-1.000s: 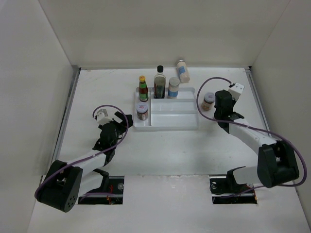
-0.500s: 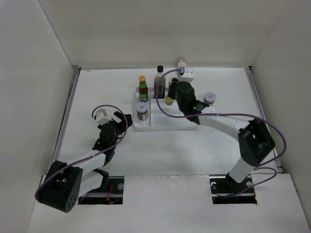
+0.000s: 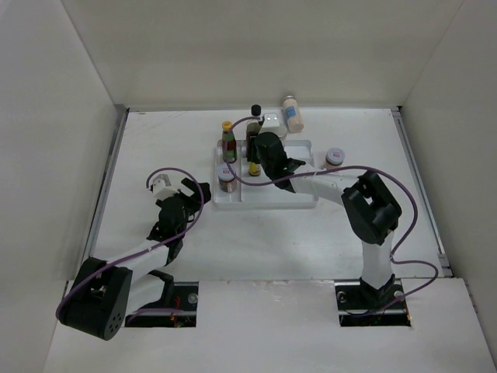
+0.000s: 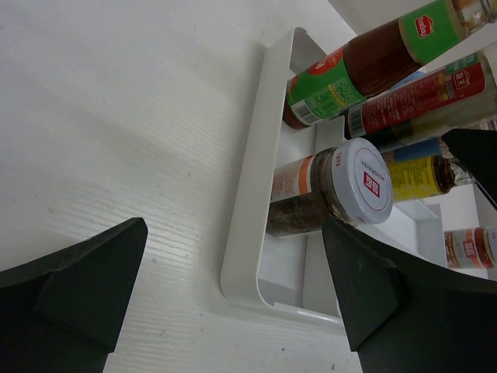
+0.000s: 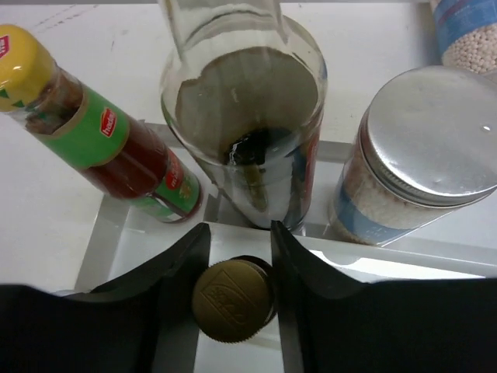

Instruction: Organize the condiment bottles

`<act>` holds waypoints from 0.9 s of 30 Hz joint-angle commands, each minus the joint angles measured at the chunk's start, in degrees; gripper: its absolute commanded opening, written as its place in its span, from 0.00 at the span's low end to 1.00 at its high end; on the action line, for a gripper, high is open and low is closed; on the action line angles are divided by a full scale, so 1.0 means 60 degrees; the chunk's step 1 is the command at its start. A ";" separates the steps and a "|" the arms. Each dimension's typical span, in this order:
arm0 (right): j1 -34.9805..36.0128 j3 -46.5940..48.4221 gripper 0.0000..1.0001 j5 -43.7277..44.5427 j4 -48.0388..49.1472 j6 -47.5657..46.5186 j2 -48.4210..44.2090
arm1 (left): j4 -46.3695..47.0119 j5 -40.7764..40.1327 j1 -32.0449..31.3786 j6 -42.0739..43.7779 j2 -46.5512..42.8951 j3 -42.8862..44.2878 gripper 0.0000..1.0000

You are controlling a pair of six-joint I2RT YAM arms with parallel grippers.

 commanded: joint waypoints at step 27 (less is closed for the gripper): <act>-0.4055 -0.3434 1.00 0.1349 -0.0066 0.0028 -0.3325 | 0.0537 0.0134 0.0052 -0.0109 -0.0057 0.0062 1.00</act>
